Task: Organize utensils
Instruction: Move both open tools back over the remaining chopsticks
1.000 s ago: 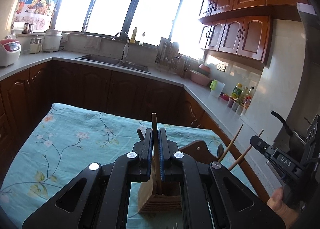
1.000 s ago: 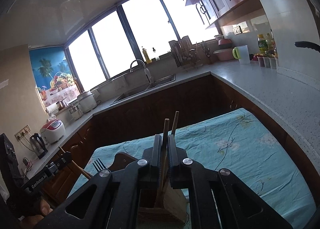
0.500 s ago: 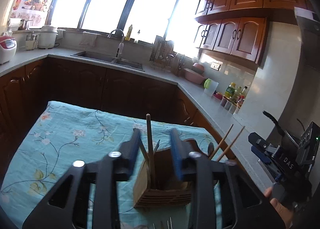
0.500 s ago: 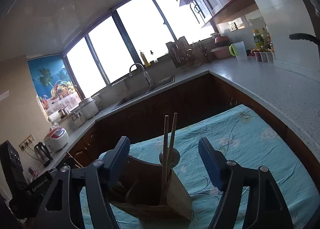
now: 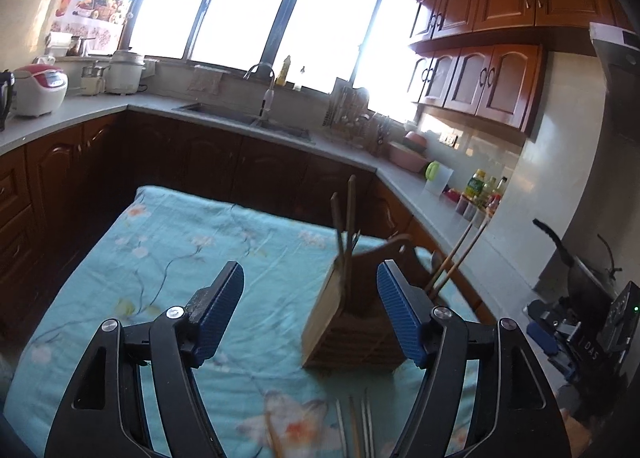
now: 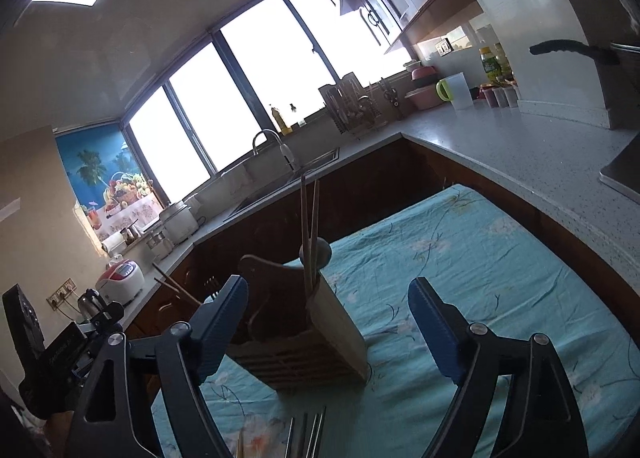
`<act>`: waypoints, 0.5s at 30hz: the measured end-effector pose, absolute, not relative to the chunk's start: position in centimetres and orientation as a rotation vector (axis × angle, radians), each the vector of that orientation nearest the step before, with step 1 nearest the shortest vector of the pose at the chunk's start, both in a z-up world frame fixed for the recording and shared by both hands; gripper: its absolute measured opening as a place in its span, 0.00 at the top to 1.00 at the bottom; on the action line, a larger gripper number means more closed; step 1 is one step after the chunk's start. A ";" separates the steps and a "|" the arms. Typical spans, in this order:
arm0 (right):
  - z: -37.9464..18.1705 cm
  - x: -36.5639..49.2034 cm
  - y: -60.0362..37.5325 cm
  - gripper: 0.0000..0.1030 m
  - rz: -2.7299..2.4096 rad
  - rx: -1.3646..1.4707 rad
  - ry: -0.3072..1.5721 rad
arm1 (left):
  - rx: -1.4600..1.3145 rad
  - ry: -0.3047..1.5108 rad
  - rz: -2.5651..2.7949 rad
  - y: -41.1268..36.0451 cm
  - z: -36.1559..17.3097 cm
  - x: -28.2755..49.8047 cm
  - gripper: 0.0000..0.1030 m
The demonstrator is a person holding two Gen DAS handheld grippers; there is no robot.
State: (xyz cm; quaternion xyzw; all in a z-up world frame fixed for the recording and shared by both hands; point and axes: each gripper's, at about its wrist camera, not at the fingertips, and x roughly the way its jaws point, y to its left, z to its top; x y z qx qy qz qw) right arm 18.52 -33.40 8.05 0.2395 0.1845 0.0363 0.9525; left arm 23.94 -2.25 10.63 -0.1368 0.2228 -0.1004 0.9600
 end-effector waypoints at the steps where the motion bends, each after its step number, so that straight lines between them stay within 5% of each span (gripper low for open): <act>1: 7.7 18.0 -33.3 0.18 0.075 0.484 0.385 | -0.275 0.466 -0.199 -2.1 10.0 23.5 0.32; 15: 3.9 13.3 -30.7 0.18 0.096 0.441 0.501 | -0.262 0.666 -0.145 0.2 2.8 18.1 0.31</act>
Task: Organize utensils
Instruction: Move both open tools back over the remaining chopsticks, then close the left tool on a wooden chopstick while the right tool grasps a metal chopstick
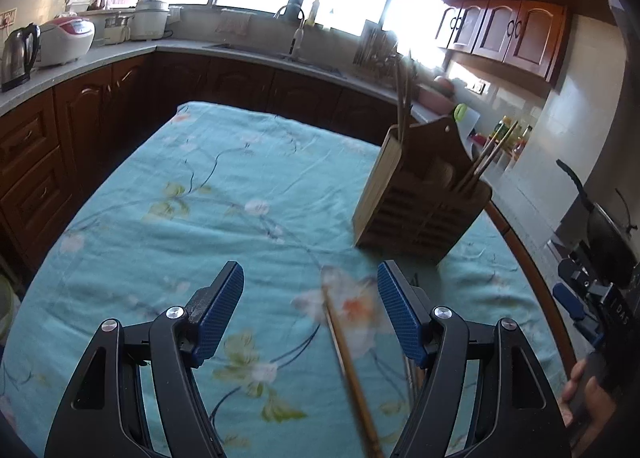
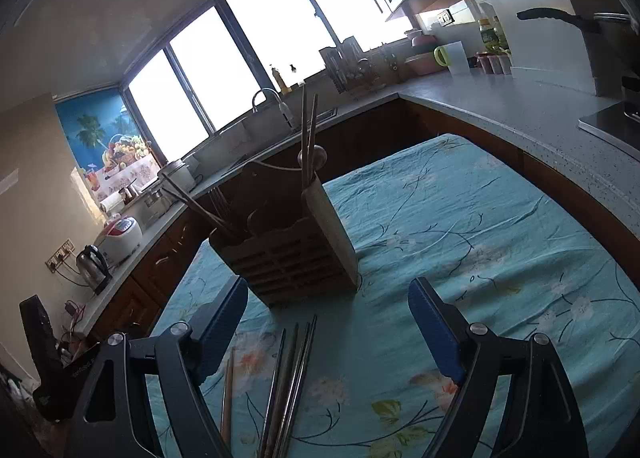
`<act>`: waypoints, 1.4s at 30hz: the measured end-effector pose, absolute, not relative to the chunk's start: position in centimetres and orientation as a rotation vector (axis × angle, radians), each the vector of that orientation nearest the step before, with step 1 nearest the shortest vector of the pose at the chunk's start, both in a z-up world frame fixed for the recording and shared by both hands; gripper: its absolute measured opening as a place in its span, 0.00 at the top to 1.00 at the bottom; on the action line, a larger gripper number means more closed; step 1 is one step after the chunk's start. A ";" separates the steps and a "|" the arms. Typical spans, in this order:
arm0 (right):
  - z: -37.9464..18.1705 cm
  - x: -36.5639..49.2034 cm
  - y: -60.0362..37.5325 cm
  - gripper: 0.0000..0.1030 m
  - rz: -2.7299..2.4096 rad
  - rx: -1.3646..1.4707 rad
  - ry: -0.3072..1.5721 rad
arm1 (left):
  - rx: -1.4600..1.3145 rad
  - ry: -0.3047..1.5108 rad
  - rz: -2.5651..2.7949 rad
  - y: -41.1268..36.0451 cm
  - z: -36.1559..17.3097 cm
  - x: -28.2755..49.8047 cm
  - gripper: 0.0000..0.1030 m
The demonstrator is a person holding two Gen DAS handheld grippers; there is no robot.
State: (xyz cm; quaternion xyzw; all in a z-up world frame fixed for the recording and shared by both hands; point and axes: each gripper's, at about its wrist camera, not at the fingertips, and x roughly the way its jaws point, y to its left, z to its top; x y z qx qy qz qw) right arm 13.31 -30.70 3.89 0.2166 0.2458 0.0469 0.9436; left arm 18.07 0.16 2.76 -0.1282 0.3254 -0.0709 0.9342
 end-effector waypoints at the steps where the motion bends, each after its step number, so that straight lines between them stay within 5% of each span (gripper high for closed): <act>1: 3.7 13.2 -30.4 0.18 0.099 0.435 0.509 | -0.265 0.675 -0.145 0.2 2.4 17.8 0.31; 17: 1.4 13.4 -27.2 0.20 0.136 0.362 0.604 | -0.217 0.767 -0.166 -0.6 0.2 17.7 0.32; 21: 0.8 14.0 -26.7 0.31 0.135 0.346 0.638 | -0.194 0.794 -0.179 -1.3 -0.3 18.4 0.32; 30: -0.9 16.1 -25.8 0.63 0.140 0.331 0.735 | -0.179 0.858 -0.229 -2.7 -1.4 20.6 0.47; 42: -3.5 21.0 -24.0 0.78 0.165 0.309 0.856 | -0.106 0.993 -0.279 -5.3 -3.1 25.6 0.76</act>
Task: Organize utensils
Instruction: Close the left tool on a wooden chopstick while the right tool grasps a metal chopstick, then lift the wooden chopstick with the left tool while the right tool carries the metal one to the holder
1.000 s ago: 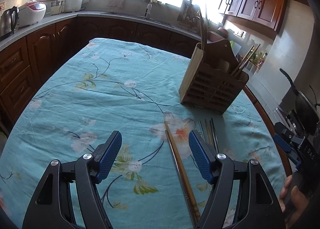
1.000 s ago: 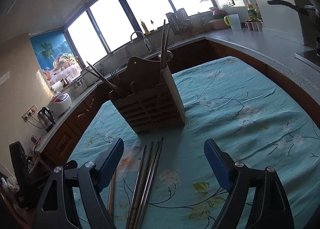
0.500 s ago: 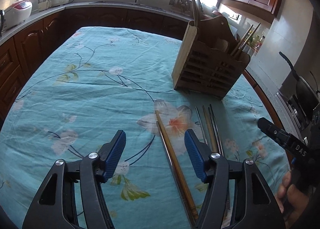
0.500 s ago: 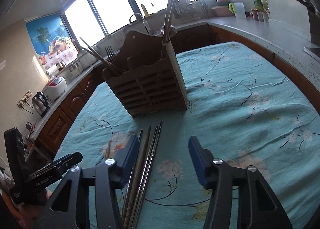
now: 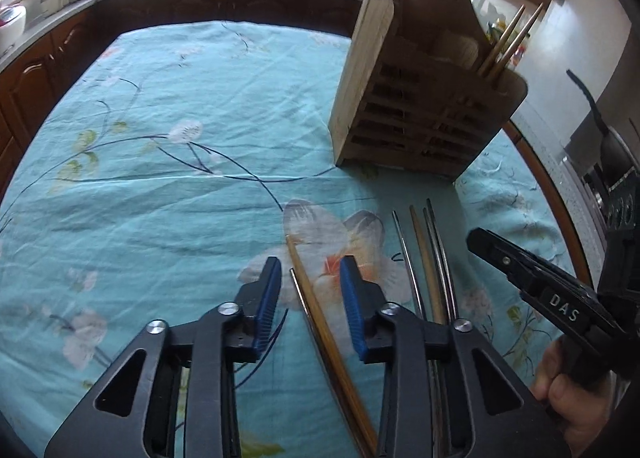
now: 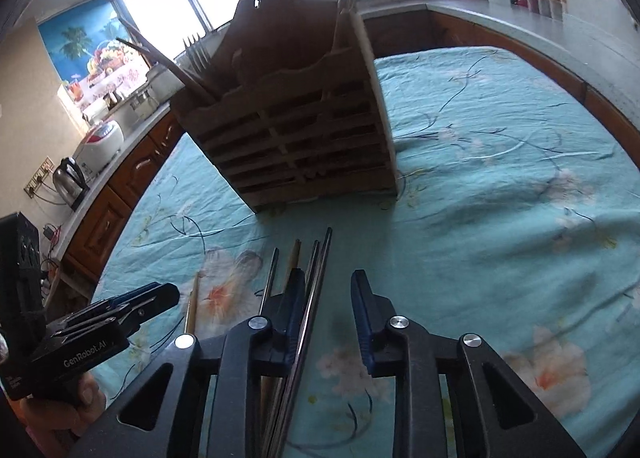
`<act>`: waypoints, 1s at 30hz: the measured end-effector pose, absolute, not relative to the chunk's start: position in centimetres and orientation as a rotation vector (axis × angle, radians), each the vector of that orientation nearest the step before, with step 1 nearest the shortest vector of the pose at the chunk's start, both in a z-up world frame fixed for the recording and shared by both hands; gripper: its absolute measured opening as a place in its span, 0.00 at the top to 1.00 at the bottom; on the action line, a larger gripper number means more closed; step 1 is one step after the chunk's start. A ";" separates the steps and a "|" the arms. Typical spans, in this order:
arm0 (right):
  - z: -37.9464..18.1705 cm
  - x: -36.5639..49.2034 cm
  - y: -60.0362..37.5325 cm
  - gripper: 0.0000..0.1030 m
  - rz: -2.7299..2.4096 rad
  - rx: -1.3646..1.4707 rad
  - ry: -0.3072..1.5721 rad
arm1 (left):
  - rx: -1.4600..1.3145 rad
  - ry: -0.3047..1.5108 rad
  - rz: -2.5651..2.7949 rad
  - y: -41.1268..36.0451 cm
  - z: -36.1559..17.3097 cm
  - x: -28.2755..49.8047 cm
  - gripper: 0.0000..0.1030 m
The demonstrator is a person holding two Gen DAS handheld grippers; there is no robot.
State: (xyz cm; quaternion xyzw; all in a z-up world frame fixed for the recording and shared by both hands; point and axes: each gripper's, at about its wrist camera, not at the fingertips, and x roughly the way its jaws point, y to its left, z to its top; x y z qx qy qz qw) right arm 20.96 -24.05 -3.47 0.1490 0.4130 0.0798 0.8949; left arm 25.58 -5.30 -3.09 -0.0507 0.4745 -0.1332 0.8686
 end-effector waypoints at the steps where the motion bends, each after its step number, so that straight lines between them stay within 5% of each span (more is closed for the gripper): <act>1: -3.6 21.3 -23.8 0.79 0.167 0.306 0.864 | -0.097 1.002 -0.283 -5.5 -3.3 25.8 0.78; 11: -4.9 23.6 -22.1 0.89 0.149 0.210 0.933 | -0.091 1.067 -0.308 -6.9 -4.8 27.7 0.93; 30: -3.5 22.2 -23.2 0.96 0.162 0.236 0.883 | -0.100 0.986 -0.343 -6.6 -3.0 25.9 0.96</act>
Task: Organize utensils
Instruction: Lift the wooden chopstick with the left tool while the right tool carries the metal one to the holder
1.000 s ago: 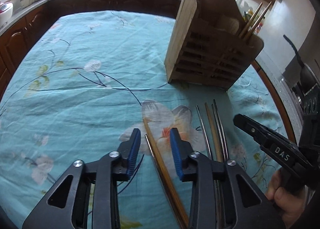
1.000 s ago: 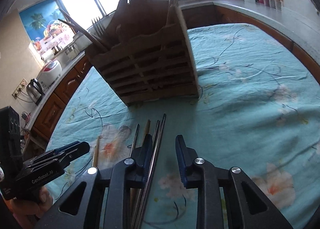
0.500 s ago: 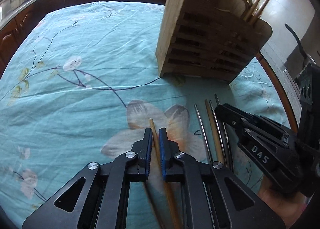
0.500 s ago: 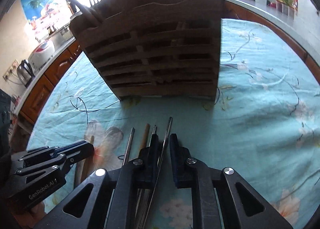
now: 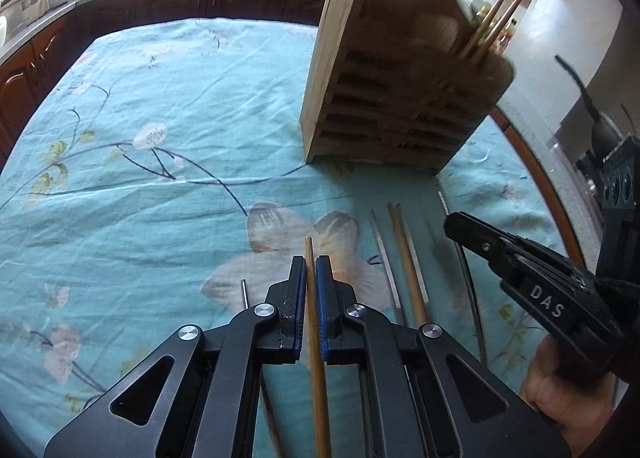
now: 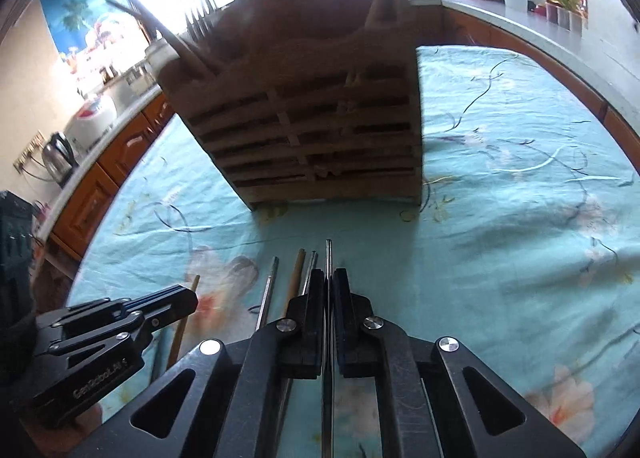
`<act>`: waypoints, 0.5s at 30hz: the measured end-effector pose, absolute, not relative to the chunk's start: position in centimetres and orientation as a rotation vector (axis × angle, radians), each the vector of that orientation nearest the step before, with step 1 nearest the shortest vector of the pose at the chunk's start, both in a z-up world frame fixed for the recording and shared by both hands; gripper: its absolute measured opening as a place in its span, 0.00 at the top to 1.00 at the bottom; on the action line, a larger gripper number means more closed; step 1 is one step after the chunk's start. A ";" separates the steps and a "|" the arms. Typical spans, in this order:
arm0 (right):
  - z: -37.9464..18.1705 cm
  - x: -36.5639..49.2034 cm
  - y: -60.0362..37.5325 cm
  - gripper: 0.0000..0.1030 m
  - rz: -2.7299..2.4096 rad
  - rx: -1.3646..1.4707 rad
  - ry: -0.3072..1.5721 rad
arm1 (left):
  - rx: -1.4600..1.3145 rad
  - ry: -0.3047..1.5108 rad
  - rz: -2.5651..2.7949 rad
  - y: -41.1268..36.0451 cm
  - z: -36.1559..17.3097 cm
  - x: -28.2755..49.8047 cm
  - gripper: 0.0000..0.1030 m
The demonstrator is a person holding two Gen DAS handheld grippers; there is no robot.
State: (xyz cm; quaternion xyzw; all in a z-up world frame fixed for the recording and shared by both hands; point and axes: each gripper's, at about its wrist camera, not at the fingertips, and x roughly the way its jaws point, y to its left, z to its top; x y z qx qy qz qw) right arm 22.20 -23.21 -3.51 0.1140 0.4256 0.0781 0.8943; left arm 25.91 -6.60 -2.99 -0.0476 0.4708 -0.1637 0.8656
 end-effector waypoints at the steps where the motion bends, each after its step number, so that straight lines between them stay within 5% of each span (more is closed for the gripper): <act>1: -3.0 21.7 -23.5 0.96 0.165 0.244 0.868 | -0.109 0.973 -0.349 -6.4 -2.4 25.6 0.96; 15: 4.7 16.4 -25.9 0.96 0.189 0.309 0.670 | -0.175 0.765 -0.423 -4.6 6.5 20.4 0.96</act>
